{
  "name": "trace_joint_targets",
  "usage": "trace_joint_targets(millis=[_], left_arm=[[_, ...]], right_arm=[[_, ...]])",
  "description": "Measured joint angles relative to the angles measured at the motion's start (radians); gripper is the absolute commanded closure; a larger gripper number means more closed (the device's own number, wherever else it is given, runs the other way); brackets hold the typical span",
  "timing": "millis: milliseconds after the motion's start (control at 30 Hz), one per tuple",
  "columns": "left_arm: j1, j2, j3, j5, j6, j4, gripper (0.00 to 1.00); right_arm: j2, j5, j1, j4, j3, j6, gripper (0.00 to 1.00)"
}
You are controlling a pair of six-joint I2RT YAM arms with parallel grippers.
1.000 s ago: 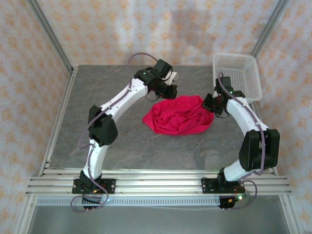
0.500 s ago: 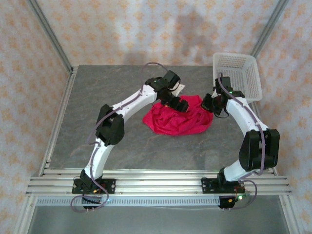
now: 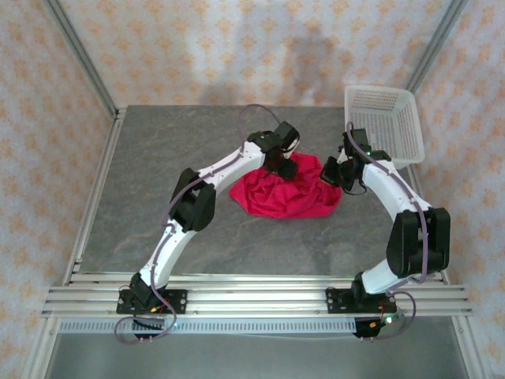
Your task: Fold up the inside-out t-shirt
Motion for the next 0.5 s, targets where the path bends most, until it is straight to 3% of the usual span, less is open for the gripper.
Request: trace_joint_targets(millis=[133,167,367,500], left_arm=[[0.013,0.000,0.023,-0.015,-0.004,-0.002,0.95],[0.016,0.000,0.031,-0.014,-0.008,-0.004,1.00],[0.047,0.000,0.071,-0.013,-0.005,-0.033,1.00],[0.073,-0.018,0.106,0.004,-0.022,-0.077,1.00]], right_arm=[[0.000,0.000,0.000,0.001,-0.006,-0.001,1.00],[0.000,0.000,0.000,0.001,-0.006,-0.002,1.00],[-0.005,0.026,0.000,0.000,-0.006,-0.016,1.00],[-0.006,0.124,-0.004,-0.013,-0.006,-0.027,1.00]])
